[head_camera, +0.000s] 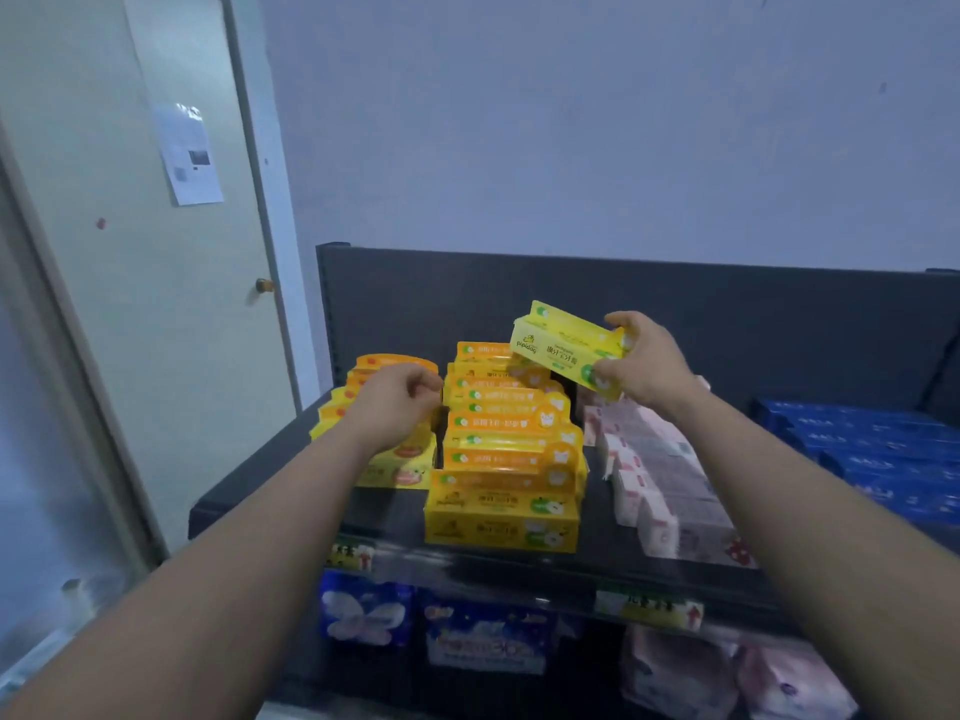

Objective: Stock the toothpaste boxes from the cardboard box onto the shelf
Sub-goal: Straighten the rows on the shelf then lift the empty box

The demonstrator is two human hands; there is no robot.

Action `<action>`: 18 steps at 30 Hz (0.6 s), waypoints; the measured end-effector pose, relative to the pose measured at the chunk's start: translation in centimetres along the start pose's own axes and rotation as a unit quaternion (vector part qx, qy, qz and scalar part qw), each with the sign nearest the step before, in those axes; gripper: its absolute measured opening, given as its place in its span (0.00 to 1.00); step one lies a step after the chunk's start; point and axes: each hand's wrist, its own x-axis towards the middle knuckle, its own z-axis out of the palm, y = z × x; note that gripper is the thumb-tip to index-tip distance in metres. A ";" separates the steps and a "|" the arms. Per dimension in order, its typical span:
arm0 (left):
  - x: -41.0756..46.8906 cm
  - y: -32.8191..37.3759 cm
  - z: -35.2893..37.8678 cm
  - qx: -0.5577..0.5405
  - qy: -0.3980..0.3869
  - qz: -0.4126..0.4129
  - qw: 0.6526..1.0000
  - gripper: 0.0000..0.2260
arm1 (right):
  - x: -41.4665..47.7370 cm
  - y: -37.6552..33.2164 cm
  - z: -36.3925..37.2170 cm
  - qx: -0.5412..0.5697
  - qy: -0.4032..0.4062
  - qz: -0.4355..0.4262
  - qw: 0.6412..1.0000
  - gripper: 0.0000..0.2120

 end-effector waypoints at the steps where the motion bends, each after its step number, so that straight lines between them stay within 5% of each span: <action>1: 0.7 -0.1 0.2 0.010 -0.011 0.007 1.000 0.09 | 0.4 0.0 0.1 0.002 -0.001 0.004 1.000 0.30; 18: 10.2 -2.9 6.3 0.188 -0.159 -0.034 0.969 0.19 | 7.0 1.5 2.2 0.031 -0.099 0.003 0.995 0.22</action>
